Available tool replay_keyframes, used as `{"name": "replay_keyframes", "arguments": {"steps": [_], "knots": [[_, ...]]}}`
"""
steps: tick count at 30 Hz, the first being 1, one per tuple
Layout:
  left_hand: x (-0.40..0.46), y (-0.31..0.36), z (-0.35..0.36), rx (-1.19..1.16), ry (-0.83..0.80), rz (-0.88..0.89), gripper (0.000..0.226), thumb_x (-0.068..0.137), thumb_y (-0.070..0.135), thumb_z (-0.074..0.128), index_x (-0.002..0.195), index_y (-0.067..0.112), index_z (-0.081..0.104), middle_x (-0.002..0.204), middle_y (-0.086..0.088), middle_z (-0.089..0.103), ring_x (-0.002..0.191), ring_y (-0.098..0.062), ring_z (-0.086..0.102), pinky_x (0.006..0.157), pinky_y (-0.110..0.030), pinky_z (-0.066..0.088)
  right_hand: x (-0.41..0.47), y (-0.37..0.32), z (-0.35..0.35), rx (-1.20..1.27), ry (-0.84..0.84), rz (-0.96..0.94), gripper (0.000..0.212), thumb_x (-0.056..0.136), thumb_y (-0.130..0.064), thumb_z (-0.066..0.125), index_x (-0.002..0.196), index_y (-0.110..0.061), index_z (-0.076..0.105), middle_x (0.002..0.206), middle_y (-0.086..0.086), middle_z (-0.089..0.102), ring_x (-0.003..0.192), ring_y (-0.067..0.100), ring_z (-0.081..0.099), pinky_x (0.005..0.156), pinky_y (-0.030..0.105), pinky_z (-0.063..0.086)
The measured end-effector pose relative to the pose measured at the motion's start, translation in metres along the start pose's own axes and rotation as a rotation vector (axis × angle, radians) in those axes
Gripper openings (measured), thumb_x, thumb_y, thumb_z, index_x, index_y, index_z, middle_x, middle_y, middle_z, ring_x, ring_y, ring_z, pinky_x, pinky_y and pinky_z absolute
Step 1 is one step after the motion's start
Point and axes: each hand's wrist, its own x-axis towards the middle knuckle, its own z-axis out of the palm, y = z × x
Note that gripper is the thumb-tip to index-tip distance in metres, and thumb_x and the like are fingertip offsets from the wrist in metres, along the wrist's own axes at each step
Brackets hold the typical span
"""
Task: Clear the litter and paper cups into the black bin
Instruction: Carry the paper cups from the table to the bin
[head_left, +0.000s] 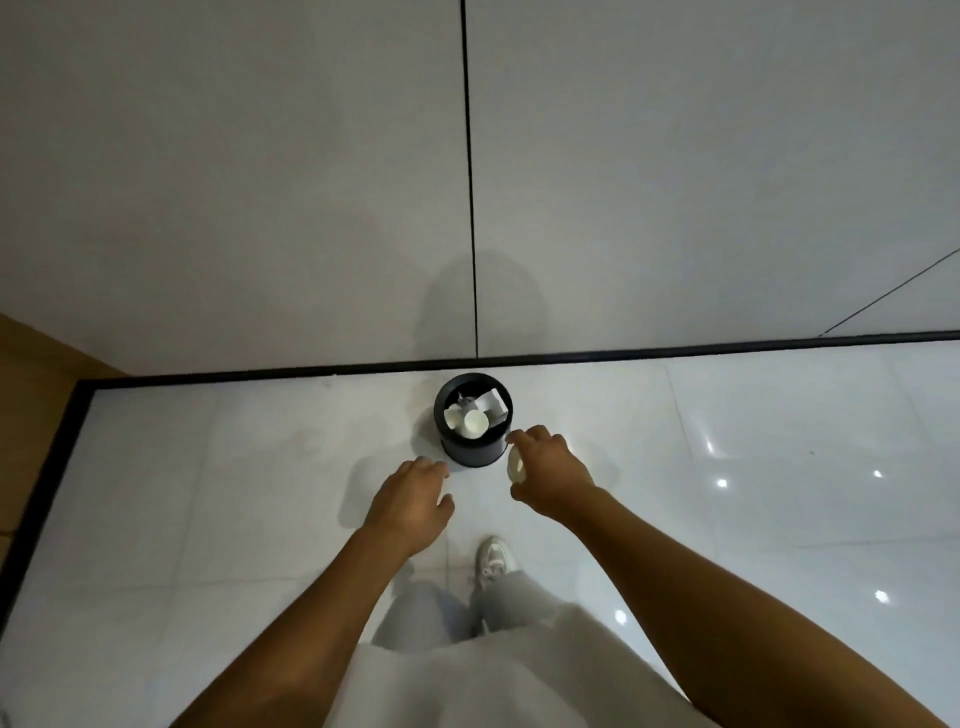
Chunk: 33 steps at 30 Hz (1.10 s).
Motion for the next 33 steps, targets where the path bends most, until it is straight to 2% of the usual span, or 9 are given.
{"name": "replay_keyframes", "arguments": {"steps": [4, 8, 15, 20, 29, 33], "knots": [[0.058, -0.016, -0.033, 0.011, -0.039, 0.058, 0.036, 0.094, 0.028, 0.05, 0.128, 0.015, 0.051, 0.13, -0.003, 0.052, 0.118, -0.02, 0.048, 0.092, -0.031, 0.045, 0.044, -0.011, -0.023, 0.044, 0.009, 0.073, 0.071, 0.079, -0.02, 0.069, 0.141, -0.023, 0.035, 0.137, 0.006, 0.041, 0.121, 0.029, 0.041, 0.085, 0.038, 0.048], [0.118, -0.039, -0.058, 0.045, -0.076, 0.129, 0.03, 0.093, 0.027, 0.051, 0.12, 0.014, 0.055, 0.126, -0.003, 0.054, 0.113, -0.019, 0.05, 0.086, -0.028, 0.045, 0.081, -0.017, -0.03, 0.143, 0.035, 0.232, 0.067, 0.079, -0.017, 0.067, 0.139, -0.025, 0.037, 0.133, 0.006, 0.042, 0.118, 0.029, 0.042, 0.082, 0.038, 0.049], [0.218, -0.079, -0.096, 0.186, -0.235, 0.326, 0.032, 0.094, 0.026, 0.049, 0.122, 0.013, 0.053, 0.127, -0.005, 0.052, 0.115, -0.021, 0.048, 0.091, -0.033, 0.047, 0.135, -0.045, -0.016, 0.355, 0.093, 0.517, 0.062, 0.08, -0.018, 0.067, 0.136, -0.021, 0.041, 0.135, 0.006, 0.041, 0.12, 0.028, 0.041, 0.085, 0.038, 0.05], [0.27, -0.102, -0.104, 0.265, -0.303, 0.387, 0.036, 0.095, 0.027, 0.046, 0.128, 0.014, 0.049, 0.131, -0.005, 0.049, 0.12, -0.021, 0.045, 0.093, -0.033, 0.044, 0.172, -0.061, 0.003, 0.442, 0.077, 0.604, 0.064, 0.081, -0.022, 0.069, 0.138, -0.021, 0.039, 0.138, 0.006, 0.04, 0.124, 0.028, 0.04, 0.09, 0.039, 0.049], [0.357, -0.132, -0.025, 0.279, -0.312, 0.488, 0.039, 0.095, 0.027, 0.047, 0.132, 0.016, 0.048, 0.131, -0.001, 0.049, 0.12, -0.016, 0.044, 0.095, -0.027, 0.039, 0.262, -0.03, 0.076, 0.505, 0.139, 0.655, 0.062, 0.084, -0.022, 0.066, 0.14, -0.022, 0.038, 0.141, 0.004, 0.039, 0.124, 0.025, 0.039, 0.089, 0.037, 0.049], [0.397, -0.158, 0.049, 0.228, -0.31, 0.541, 0.037, 0.093, 0.024, 0.049, 0.128, 0.013, 0.052, 0.128, -0.003, 0.053, 0.117, -0.017, 0.046, 0.091, -0.024, 0.04, 0.32, 0.004, 0.141, 0.567, 0.212, 0.686, 0.065, 0.083, -0.024, 0.067, 0.14, -0.022, 0.037, 0.14, 0.004, 0.04, 0.122, 0.026, 0.04, 0.089, 0.036, 0.046]]}}
